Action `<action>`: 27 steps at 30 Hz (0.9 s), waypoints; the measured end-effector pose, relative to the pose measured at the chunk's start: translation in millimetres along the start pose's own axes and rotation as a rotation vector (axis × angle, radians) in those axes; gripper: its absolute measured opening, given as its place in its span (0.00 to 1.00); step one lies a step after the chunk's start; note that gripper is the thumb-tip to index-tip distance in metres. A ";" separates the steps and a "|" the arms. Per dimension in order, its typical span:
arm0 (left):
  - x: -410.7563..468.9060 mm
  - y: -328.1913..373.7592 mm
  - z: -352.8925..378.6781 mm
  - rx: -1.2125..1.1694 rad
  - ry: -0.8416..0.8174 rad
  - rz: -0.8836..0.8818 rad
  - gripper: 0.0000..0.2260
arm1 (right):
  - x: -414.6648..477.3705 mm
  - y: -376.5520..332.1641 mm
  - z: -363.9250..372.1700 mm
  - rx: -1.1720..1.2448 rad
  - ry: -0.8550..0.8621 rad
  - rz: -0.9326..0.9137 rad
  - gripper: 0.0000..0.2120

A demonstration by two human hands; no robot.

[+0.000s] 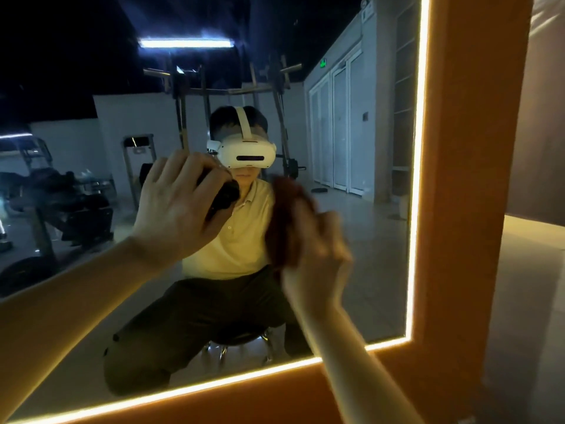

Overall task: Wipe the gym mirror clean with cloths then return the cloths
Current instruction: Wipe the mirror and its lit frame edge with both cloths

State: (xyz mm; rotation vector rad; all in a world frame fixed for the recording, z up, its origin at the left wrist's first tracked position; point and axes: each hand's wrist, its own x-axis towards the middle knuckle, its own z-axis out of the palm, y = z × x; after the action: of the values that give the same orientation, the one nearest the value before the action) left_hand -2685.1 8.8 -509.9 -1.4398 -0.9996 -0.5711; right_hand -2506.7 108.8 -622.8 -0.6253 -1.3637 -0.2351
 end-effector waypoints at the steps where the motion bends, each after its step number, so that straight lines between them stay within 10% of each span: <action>1: -3.1 -0.8 2.0 -0.001 0.011 0.016 0.14 | -16.0 -18.4 7.5 0.015 -0.074 -0.112 0.17; 6: -5.4 -3.8 5.9 -0.031 0.043 0.043 0.14 | 6.3 22.6 -3.9 -0.043 -0.100 -0.354 0.15; 12: -8.6 -4.6 10.4 -0.029 0.063 0.078 0.14 | 82.5 126.2 -48.0 -0.082 0.006 0.157 0.21; 16: -2.4 -3.0 3.9 -0.081 0.018 0.108 0.13 | 96.1 69.0 -20.2 0.046 0.243 0.471 0.23; 24: 75.8 -15.1 -30.5 -0.280 0.115 -0.169 0.14 | 83.9 -13.1 12.9 -0.100 -0.134 -0.549 0.20; 27: 93.9 -25.1 -24.3 -0.195 0.104 -0.142 0.12 | 137.5 42.7 -12.1 -0.133 -0.053 -0.380 0.18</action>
State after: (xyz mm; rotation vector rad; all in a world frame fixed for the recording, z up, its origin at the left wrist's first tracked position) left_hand -2653.5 5.2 -415.0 -1.5008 -0.9893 -0.8588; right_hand -2445.7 164.0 -504.0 -0.4793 -1.5210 -0.6227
